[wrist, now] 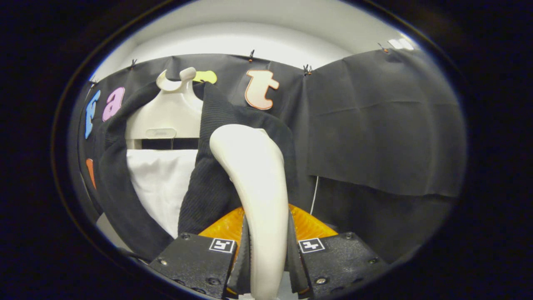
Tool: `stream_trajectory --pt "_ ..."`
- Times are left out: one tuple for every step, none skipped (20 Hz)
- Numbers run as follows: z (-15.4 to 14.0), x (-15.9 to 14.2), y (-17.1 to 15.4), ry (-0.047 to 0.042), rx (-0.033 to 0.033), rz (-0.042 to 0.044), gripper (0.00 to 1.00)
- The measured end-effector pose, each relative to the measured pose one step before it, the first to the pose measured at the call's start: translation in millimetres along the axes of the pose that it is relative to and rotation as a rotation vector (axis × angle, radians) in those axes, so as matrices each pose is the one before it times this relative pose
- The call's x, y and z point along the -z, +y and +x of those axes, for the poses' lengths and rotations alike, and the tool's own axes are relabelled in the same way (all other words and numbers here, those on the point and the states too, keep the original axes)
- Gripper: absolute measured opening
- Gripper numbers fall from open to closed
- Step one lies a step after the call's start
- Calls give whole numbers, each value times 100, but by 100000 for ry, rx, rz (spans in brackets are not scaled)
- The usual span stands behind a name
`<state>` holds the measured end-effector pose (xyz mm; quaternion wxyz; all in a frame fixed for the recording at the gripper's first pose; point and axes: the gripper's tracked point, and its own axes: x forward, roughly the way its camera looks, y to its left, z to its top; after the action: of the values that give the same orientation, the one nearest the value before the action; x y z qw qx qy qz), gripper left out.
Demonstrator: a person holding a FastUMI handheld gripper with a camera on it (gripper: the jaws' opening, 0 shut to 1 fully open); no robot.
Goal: Iron the clothes twice with a garment steamer, once on the left side and once on the right side.
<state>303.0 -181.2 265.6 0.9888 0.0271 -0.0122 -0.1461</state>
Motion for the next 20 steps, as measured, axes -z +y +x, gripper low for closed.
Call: stream_trajectory --pt "-44 409 121 518 1123 -1655 42" --pt "-202 447 27 366 1178 -1304 42" --pt "-183 513 45 404 1185 -1514 42" --pt "-57 554 99 362 916 -1587 42" --pt "-130 571 190 378 716 -1452 42" --pt "221 562 91 846 638 -1538 42" --pt "17 583 142 840 417 -999 42" --pt "-195 729 105 861 308 -1022 42" --pt "-201 691 102 794 218 -780 42" --pt "-234 764 255 756 -70 -1000 42" --pt "-136 706 287 614 42 -1256 42" --pt "-105 627 209 642 179 -1653 42" --pt "-36 700 194 478 387 -1606 42" --pt "18 715 184 649 449 -1341 42" --pt "74 828 228 880 608 -1231 42" --pt "235 784 223 825 1041 -1376 42" --pt "72 791 176 849 985 -1617 42" --pt "-75 1031 227 840 717 -1714 42" --pt "39 671 134 830 971 -2041 42" --pt "568 830 462 1056 877 -1848 42"
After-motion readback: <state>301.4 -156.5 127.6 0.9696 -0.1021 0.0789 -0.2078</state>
